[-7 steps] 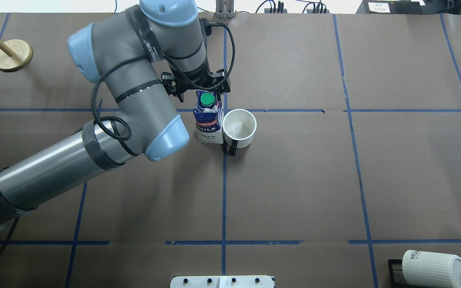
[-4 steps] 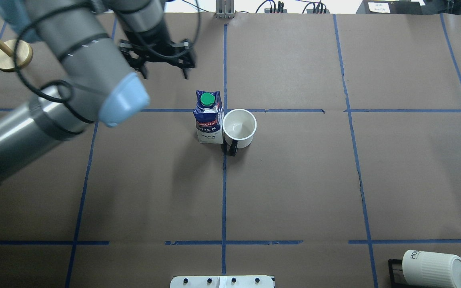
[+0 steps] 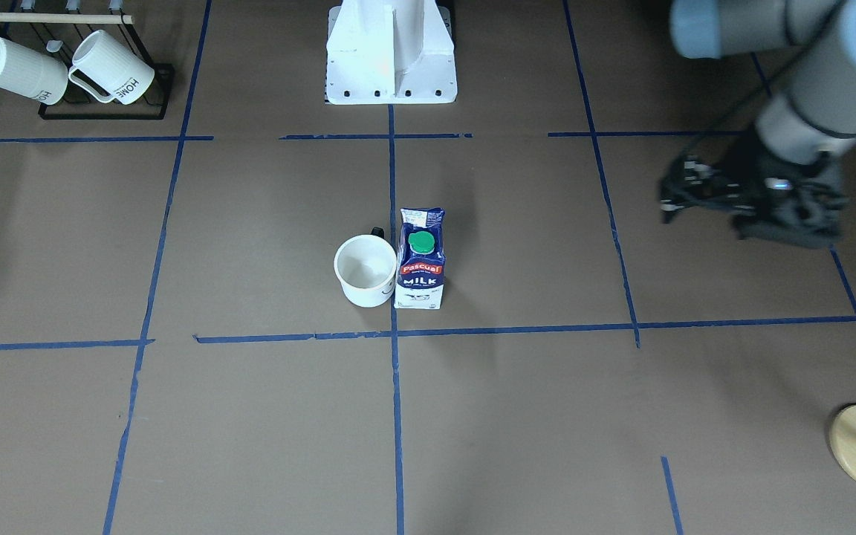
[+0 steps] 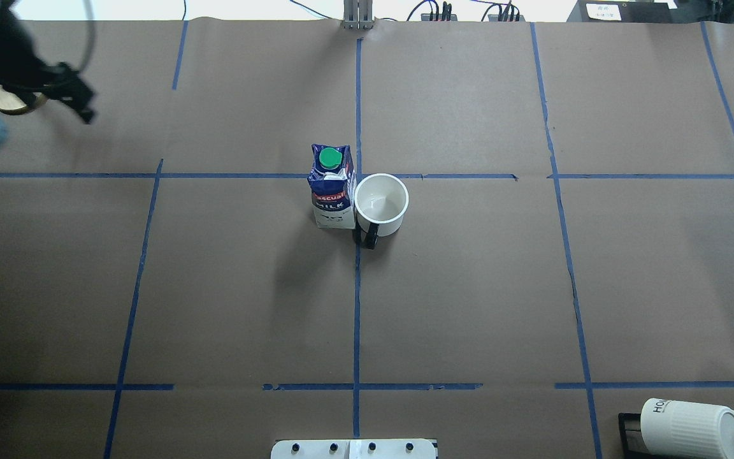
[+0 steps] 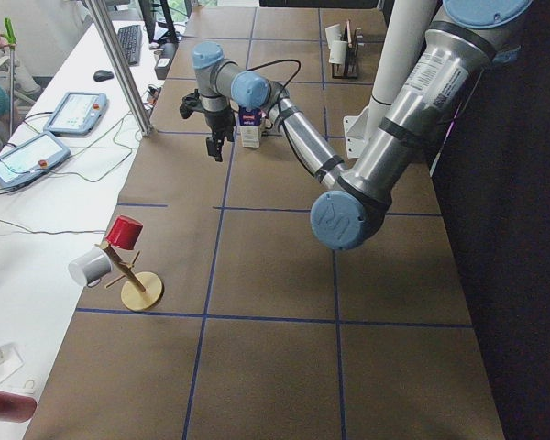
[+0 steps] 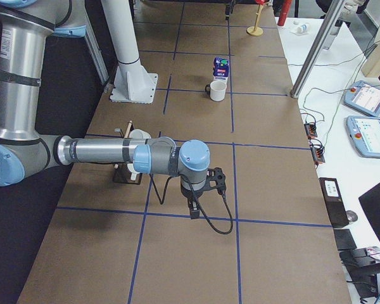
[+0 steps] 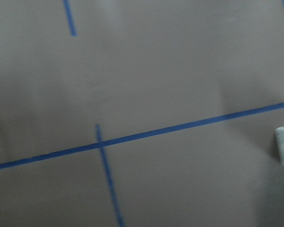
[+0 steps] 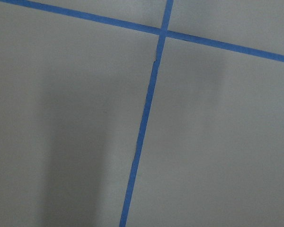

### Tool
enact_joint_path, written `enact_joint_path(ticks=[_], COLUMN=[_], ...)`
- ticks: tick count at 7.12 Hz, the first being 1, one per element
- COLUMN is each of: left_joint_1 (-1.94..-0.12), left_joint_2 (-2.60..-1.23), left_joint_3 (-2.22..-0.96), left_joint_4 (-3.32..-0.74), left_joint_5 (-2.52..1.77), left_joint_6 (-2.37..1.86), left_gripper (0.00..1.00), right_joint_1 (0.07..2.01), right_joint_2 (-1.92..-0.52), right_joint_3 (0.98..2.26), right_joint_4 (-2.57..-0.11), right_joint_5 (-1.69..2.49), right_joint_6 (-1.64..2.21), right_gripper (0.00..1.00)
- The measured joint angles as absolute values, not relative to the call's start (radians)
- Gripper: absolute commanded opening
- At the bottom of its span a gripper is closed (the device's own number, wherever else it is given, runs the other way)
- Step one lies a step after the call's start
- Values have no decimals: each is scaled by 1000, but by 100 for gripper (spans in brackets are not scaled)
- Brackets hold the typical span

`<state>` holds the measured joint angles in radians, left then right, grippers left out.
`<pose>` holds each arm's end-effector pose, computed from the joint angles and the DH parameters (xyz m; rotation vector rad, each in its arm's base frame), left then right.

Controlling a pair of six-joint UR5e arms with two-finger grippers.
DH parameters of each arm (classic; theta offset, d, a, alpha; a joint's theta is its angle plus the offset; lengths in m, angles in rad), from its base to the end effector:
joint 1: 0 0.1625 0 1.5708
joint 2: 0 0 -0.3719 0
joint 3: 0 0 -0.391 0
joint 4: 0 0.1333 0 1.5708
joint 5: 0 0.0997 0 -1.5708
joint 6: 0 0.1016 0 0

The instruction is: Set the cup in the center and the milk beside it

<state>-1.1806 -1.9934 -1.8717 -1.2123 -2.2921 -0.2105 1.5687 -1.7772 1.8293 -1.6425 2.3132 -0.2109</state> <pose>0.1540 -0.5486 0.2785 0.1228 0.7870 0.3017 0.0637 -0.4126 0.5829 0.0589 -0.7415 -0.1958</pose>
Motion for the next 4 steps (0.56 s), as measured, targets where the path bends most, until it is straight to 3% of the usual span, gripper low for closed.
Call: enact_joint_path(ticks=[4], left_joint_1=[-1399], left_joint_2=[-1627], left_joint_3=[-1849], left_joint_4=[-1266], left_joint_5=[-2320], left_joint_6=[147], left_gripper=[100], right_joint_1=[1568], right_joint_2=[-1773], right_joint_3=[1832], right_joint_4=[-1640], right_joint_5=[2313], right_joint_6=[-192], right_gripper=[100])
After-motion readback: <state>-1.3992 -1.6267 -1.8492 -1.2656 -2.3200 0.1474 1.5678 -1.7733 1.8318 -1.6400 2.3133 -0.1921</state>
